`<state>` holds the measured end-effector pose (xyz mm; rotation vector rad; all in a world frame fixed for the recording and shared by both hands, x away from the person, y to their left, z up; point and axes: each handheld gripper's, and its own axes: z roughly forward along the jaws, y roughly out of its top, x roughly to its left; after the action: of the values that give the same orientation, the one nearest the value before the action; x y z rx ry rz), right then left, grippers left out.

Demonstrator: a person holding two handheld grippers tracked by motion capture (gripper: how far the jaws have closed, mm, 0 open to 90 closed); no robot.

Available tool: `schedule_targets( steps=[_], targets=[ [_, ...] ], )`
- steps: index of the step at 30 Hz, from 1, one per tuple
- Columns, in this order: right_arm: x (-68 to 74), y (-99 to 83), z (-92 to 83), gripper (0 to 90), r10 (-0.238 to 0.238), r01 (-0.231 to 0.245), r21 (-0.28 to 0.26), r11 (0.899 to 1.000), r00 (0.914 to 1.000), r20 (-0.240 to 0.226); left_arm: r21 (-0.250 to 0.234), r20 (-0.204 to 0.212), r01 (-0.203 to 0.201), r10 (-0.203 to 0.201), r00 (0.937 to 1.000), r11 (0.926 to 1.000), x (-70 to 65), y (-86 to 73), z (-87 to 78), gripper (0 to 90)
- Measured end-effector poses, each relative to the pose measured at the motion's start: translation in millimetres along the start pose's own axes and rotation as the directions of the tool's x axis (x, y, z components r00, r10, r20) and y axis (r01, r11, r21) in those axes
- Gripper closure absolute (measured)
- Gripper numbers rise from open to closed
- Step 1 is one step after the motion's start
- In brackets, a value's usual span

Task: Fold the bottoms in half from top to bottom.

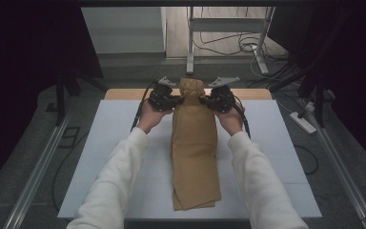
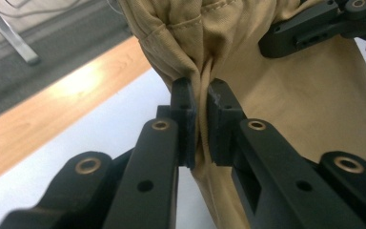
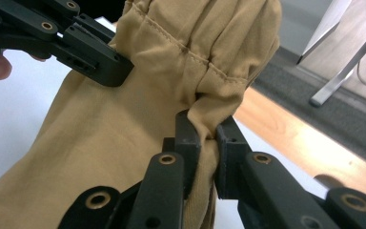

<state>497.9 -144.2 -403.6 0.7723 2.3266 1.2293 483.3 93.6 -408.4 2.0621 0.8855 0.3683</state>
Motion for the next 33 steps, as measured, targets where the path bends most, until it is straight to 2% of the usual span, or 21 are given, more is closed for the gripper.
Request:
schedule_targets(
  steps=[9, 15, 33],
  targets=[
    [1.6, -17.7, 6.3, 82.2, 0.013, -0.012, 0.039, 0.999, 0.9999, -0.004, 0.039, 0.016, -0.011, 0.011, 0.9998, 0.9992, -3.9, -13.3, 12.2, 82.0],
    [1.4, -26.7, 10.4, 82.1, 0.026, -0.025, 0.038, 0.999, 0.9995, -0.020, 0.044, 0.026, -0.005, 0.003, 0.9997, 0.9990, -4.2, -19.9, 15.9, 81.9],
    [15.0, -39.6, 8.4, 82.0, 0.023, -0.021, 0.041, 0.999, 0.9991, -0.035, 0.048, 0.043, -0.008, 0.005, 0.9991, 0.9988, -14.7, -35.5, 8.7, 81.8]
  ],
)
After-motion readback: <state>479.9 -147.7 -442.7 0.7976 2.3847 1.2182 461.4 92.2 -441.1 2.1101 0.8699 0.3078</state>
